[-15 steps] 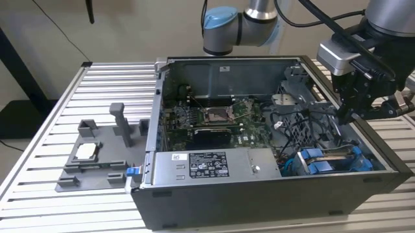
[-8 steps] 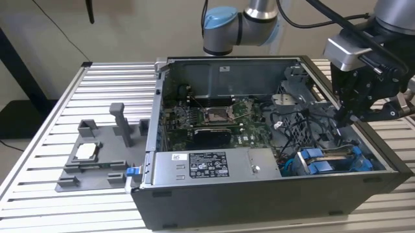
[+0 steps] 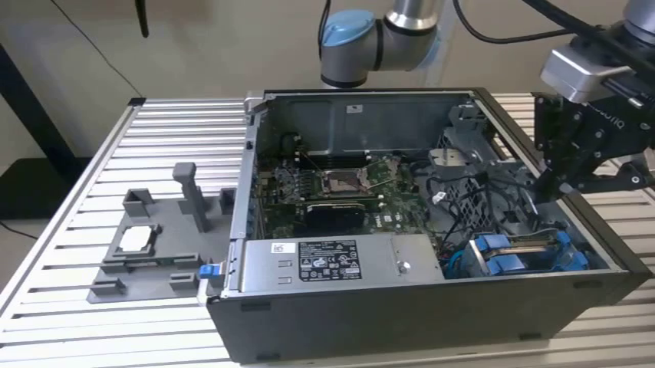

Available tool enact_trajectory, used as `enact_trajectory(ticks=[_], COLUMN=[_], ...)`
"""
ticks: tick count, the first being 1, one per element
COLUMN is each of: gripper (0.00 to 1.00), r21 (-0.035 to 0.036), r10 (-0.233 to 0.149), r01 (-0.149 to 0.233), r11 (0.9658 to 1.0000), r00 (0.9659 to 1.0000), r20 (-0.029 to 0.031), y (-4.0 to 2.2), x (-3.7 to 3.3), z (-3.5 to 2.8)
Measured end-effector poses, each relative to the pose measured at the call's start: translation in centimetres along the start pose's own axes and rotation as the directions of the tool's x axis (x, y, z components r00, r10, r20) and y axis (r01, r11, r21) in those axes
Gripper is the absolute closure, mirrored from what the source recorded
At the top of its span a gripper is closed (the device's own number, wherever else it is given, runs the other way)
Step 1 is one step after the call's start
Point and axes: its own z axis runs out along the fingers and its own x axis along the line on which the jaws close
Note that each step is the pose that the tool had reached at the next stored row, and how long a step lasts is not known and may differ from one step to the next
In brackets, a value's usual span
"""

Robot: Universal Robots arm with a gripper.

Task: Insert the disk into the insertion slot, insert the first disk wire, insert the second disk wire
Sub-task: 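Insert the first disk wire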

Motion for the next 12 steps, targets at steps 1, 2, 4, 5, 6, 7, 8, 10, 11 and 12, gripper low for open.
enact_trajectory(ticks=[1,2,4,5,6,7,8,10,11,12], gripper=[0.81,0.81,0.81,0.81,0.81,0.81,0.81,0.81,0.81,0.81], r21=[-0.0114,-0.0219,-0.0428,-0.0526,-0.0611,-0.0685,-0.0739,-0.0796,-0.0806,-0.0805], r10=[0.001,0.002,0.004,0.005,0.006,0.007,0.007,0.008,0.008,0.009], r01=[-0.001,-0.002,-0.004,-0.004,-0.005,-0.006,-0.006,-0.006,-0.007,-0.008], r11=[0.9999,0.9998,0.9991,0.9986,0.9981,0.9976,0.9972,0.9968,0.9967,0.9967], r00=[1.0,1.0,1.0,0.9999,0.9999,0.9999,0.9999,0.9999,0.9999,0.9998], r20=[0.0019,0.004,0.0077,0.0095,0.0111,0.0124,0.0133,0.0143,0.0143,0.015], y=[-0.3,-0.61,-1.24,-1.55,-1.87,-2.19,-2.44,-2.54,-2.53,-2.52], x=[0.07,0.14,0.29,0.38,0.47,0.58,0.7,0.9,0.99,1.04], z=[0.02,0.04,0.09,0.11,0.13,0.15,0.15,0.15,0.15,0.19])
